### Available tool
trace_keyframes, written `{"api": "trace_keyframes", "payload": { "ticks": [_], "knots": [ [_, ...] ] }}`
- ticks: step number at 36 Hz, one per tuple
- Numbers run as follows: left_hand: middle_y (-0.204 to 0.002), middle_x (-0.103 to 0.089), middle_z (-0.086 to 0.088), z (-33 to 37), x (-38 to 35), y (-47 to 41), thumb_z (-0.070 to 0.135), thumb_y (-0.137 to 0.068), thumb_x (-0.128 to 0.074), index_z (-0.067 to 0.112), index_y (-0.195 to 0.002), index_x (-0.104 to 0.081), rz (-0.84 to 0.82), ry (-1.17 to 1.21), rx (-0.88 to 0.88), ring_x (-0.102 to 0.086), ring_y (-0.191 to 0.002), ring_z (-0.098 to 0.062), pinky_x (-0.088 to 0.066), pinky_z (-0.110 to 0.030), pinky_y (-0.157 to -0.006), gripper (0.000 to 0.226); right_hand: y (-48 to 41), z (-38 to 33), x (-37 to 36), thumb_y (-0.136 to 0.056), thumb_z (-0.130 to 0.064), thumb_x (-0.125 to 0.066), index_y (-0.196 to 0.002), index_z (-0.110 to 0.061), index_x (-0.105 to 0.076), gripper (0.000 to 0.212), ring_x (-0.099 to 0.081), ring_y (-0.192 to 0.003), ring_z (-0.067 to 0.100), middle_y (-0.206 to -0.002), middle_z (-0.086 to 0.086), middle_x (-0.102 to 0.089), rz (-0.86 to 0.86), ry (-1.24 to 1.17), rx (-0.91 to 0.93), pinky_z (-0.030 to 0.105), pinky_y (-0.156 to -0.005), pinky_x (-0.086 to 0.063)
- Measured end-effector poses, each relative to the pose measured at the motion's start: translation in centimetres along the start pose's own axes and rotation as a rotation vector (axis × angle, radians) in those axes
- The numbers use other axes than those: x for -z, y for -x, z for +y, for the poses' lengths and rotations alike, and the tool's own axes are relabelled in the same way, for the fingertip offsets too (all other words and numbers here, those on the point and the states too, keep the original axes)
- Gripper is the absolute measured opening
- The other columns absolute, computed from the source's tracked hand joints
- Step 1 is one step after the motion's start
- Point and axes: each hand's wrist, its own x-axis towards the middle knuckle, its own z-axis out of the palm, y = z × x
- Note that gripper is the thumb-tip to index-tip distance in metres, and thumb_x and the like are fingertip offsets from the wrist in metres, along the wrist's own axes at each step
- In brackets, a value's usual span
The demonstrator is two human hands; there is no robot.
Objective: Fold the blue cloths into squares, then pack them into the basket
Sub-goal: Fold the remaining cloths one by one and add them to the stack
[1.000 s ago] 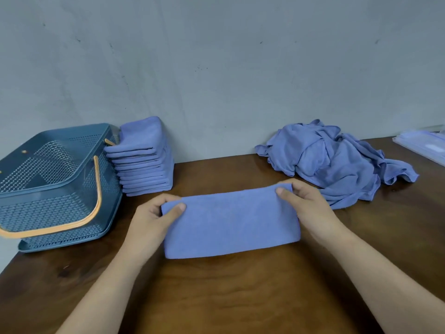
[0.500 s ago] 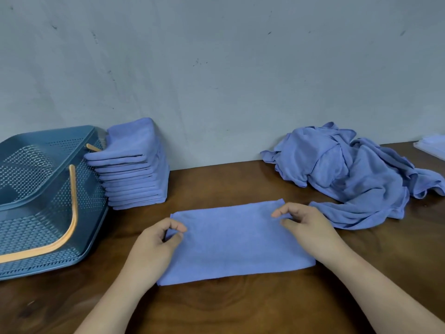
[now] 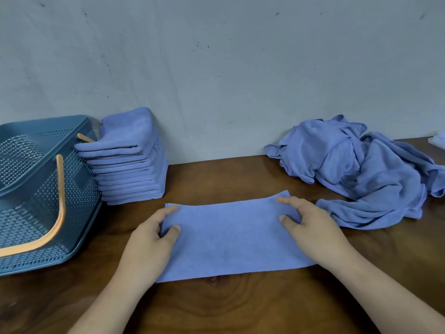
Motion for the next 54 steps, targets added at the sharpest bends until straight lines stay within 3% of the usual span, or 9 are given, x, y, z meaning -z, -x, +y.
{"api": "trace_keyframes", "payload": {
  "ticks": [4,9,19,25,29,35,42,48,54],
  "knots": [
    [-0.132,-0.064,-0.003,0.9,0.4,1.1,0.025,-0.1,-0.066,0.049,-0.15,-0.048,0.038,-0.1,-0.073,-0.065,-0.106,-0.012,-0.052,-0.026,-0.089,0.058,0.5,-0.4,-0.5,-0.102,-0.031,-0.061,-0.149,-0.04,-0.05,0.049,-0.055,-0.097,0.002,-0.151,-0.021,-0.048,0.047,0.154,0.07,0.024,-0.078,-0.044],
    [-0.15,-0.04,0.034,1.5,0.0,2.3,0.024,-0.103,-0.061,0.05,-0.157,-0.037,-0.006,-0.204,-0.135,-0.046,-0.095,0.033,-0.037,-0.003,-0.072,0.064,0.6,-0.1,-0.6,-0.102,-0.039,-0.057,-0.152,-0.043,-0.042,0.053,-0.065,-0.086,0.013,-0.148,-0.02,-0.044,0.09,0.412,0.119,0.026,-0.057,-0.046],
    [-0.16,-0.039,0.023,0.2,0.0,1.4,0.036,-0.104,-0.057,0.038,-0.157,-0.042,0.018,-0.419,-0.14,-0.051,-0.138,-0.008,-0.049,-0.031,-0.103,0.056,0.7,-0.4,0.3,-0.102,-0.065,-0.044,-0.151,-0.042,-0.045,0.054,-0.064,-0.088,0.014,-0.135,-0.014,-0.044,0.111,0.691,0.052,0.022,-0.048,-0.034],
    [-0.165,-0.029,0.03,0.6,-0.2,1.7,0.05,-0.101,-0.058,0.042,-0.161,-0.034,-0.007,-0.424,-0.166,-0.039,-0.146,-0.001,-0.042,-0.028,-0.112,0.066,1.3,-1.6,-0.6,-0.1,-0.045,-0.057,-0.146,-0.038,-0.057,0.046,-0.053,-0.128,0.021,-0.147,-0.008,-0.051,0.123,0.625,0.384,0.035,-0.086,-0.054],
    [-0.167,-0.02,0.031,0.6,0.2,1.4,0.045,-0.097,-0.069,0.042,-0.165,-0.026,-0.025,-0.367,-0.18,-0.029,-0.15,0.005,-0.029,-0.017,-0.107,0.08,2.0,-1.9,-1.9,-0.107,-0.066,-0.029,-0.162,-0.052,-0.023,0.057,-0.004,-0.16,0.008,-0.174,-0.018,-0.009,-0.221,0.564,0.403,0.033,-0.129,-0.008],
    [-0.171,-0.01,0.029,0.7,0.1,1.5,0.055,-0.1,-0.057,0.044,-0.167,-0.014,0.018,-0.474,-0.138,-0.035,-0.151,-0.005,-0.046,-0.032,-0.108,0.08,2.0,-1.4,-2.0,-0.1,-0.079,-0.012,-0.161,-0.057,0.008,0.068,0.024,-0.159,0.012,-0.173,-0.013,0.024,-0.283,0.63,0.335,0.038,-0.131,0.009],
    [-0.175,-0.003,0.017,1.5,-1.0,1.8,0.062,-0.107,-0.029,0.039,-0.168,-0.003,0.087,-0.881,-0.15,-0.046,-0.131,-0.014,-0.051,-0.023,-0.072,0.07,2.1,-1.7,-2.4,-0.084,-0.099,-0.011,-0.159,-0.058,0.014,0.089,0.029,-0.158,0.014,-0.171,-0.013,0.03,-0.296,0.641,0.301,0.041,-0.131,0.007],
    [-0.161,-0.048,-0.001,1.5,-0.9,1.2,0.036,-0.102,-0.06,0.027,-0.149,-0.058,0.147,-0.88,-0.446,-0.046,-0.146,-0.029,-0.053,-0.054,-0.101,0.048,2.1,-2.5,-2.1,-0.079,-0.103,-0.018,-0.16,-0.058,0.012,0.098,0.028,-0.158,0.015,-0.171,-0.013,0.029,-0.334,0.646,0.268,0.044,-0.131,0.005],
    [-0.174,0.006,0.023,2.9,-3.3,1.2,0.082,-0.097,-0.015,0.05,-0.165,-0.012,-0.31,-0.72,-0.478,0.015,-0.16,-0.003,-0.001,-0.041,-0.132,0.075,1.9,-2.6,-2.0,-0.075,-0.105,-0.022,-0.161,-0.057,0.011,0.103,0.026,-0.159,0.015,-0.172,-0.013,0.026,-0.344,0.64,0.246,0.045,-0.131,0.004]
  ]
}}
